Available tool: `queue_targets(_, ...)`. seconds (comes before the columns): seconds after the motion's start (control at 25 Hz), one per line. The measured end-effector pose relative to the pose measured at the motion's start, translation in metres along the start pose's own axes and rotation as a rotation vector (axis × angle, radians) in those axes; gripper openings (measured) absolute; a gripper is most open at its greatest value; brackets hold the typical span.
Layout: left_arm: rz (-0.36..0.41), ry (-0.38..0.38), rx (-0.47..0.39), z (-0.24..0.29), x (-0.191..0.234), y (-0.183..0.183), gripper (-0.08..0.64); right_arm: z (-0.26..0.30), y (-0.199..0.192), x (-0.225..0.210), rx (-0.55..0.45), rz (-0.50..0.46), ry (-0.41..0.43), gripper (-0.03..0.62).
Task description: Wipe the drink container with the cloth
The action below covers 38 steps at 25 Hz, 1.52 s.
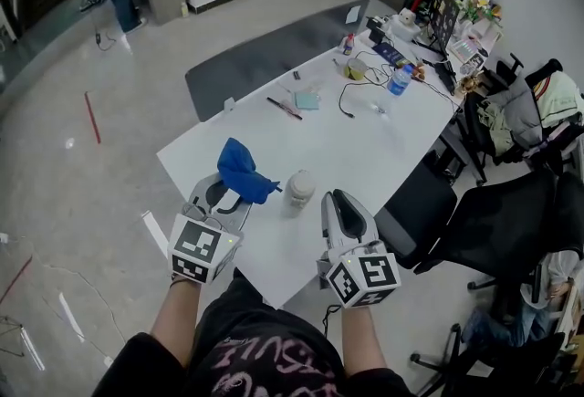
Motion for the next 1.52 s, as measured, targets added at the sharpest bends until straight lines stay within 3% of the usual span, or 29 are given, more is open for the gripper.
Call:
queue_targets(0.64, -0.013, 0.022, -0.067, -0.034, -0.045, 0.019, 0.101, -0.059, 0.009, -0.001, -0.042, -0.031, -0.03, -0.003)
queue_targets(1.52, -0.011, 0.047, -0.089, -0.059, -0.065, 0.018, 0.101, -0.081, 0.006, 0.006, -0.047, -0.063, -0.024, -0.005)
Point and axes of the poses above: the fingertips, and each gripper's own axes: z forward along the fingers, x to its left, y out of its top, the point moved 5 cm from there along -z, backward along the fingers, and after that the axes turned 2 degrees about -z, right-handed, at the moved point
